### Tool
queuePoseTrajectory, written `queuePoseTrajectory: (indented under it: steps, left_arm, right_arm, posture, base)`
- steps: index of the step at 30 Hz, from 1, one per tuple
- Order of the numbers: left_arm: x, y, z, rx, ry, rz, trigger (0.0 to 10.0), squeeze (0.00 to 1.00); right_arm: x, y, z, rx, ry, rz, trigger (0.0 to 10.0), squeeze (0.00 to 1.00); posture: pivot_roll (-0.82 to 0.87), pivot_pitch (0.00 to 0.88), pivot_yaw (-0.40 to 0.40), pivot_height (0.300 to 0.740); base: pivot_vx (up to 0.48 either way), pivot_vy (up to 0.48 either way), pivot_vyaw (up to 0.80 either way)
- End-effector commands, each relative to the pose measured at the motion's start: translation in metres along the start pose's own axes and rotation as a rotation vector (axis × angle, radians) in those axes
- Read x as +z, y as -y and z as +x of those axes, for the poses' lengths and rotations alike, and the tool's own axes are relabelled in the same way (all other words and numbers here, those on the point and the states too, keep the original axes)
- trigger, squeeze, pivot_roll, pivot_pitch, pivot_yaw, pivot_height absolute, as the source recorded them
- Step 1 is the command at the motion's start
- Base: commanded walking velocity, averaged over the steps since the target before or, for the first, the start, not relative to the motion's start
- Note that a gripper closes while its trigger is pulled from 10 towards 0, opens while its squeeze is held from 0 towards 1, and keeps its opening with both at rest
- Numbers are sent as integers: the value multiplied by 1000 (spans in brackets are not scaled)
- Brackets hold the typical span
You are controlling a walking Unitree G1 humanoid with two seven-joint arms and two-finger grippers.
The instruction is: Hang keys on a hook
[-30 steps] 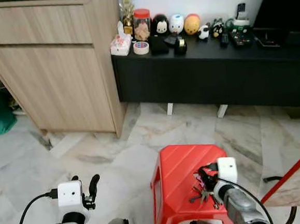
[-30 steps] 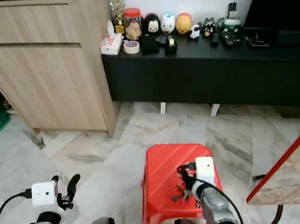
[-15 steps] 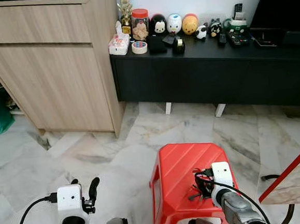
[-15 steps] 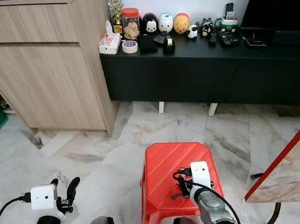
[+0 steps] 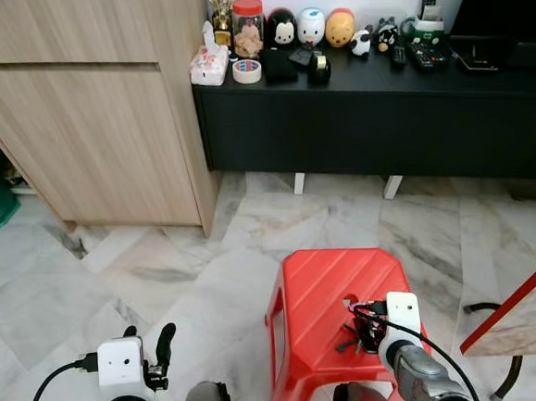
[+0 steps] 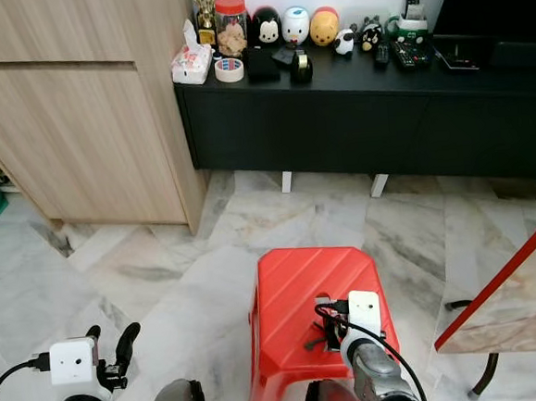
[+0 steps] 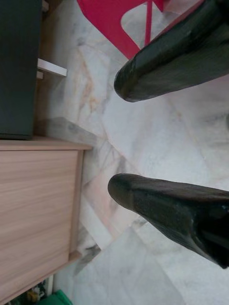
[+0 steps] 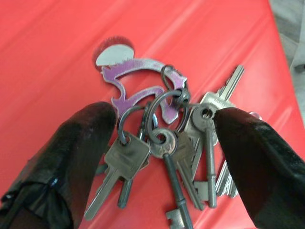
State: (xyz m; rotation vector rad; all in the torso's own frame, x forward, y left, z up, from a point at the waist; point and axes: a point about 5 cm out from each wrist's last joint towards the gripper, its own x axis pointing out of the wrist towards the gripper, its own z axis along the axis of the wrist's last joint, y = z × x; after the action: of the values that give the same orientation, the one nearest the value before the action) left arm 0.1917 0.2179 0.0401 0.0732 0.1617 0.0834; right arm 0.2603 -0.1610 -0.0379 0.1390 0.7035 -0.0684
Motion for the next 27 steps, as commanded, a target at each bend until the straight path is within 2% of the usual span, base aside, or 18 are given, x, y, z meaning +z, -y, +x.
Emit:
queuePoseTrajectory:
  steps: [1, 10, 27]
  left_arm:
    - [0, 1, -4, -2, -10, 3, 10000, 0]
    - [-1, 4, -3, -7, -16, 6, 10000, 0]
    - [-2, 2, -3, 0, -18, 16, 10000, 0]
  right_arm:
    - [0, 1, 0, -13, -4, 18, 0, 0]
    - [-4, 7, -1, -36, -29, 14, 0, 0]
    - [-6, 9, -1, -39, -37, 13, 0, 0]
  posture:
    - [126, 126, -86, 625]
    - [117, 132, -83, 625]
    - [120, 126, -86, 625]
  base:
    - [0, 0, 0]
    - [0, 0, 0]
    - [0, 0, 0]
